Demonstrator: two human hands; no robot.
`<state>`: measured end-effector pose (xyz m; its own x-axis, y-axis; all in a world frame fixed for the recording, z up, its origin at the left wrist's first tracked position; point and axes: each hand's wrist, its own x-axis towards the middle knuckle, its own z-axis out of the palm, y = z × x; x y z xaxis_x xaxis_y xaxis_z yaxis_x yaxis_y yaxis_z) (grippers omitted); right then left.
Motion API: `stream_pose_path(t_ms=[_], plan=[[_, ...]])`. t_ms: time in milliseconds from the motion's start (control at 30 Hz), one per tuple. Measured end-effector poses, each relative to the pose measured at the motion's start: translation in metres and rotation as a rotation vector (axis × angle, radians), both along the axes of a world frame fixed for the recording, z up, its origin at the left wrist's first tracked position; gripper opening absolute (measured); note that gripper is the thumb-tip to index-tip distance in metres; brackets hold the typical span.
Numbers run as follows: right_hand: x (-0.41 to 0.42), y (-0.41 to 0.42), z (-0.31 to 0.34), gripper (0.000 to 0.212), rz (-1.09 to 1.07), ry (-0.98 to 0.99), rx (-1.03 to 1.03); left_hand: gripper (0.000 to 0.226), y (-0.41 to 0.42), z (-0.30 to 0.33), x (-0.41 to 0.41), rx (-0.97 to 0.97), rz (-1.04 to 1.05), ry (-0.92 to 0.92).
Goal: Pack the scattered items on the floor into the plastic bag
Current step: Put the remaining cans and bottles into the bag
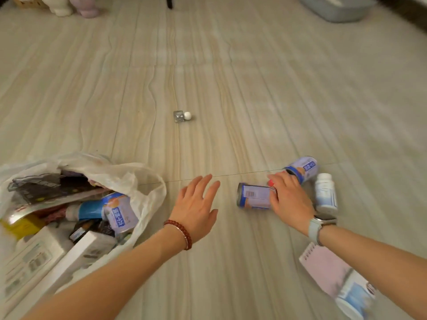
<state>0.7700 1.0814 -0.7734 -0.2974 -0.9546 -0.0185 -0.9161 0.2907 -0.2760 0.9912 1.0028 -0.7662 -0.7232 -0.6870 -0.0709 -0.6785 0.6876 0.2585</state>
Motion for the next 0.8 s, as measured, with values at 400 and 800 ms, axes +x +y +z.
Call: stream_pose_path(t_ms=[400, 800], plan=[[-0.04, 0.025, -0.026, 0.081, -0.264, -0.001, 0.332, 0.074, 0.017, -0.052, -0.111, 0.148, -0.039, -0.185], [0.022, 0.028, -0.013, 0.076, -0.417, -0.695, 0.183, 0.069, 0.011, -0.005, 0.006, 0.271, 0.073, -0.052]])
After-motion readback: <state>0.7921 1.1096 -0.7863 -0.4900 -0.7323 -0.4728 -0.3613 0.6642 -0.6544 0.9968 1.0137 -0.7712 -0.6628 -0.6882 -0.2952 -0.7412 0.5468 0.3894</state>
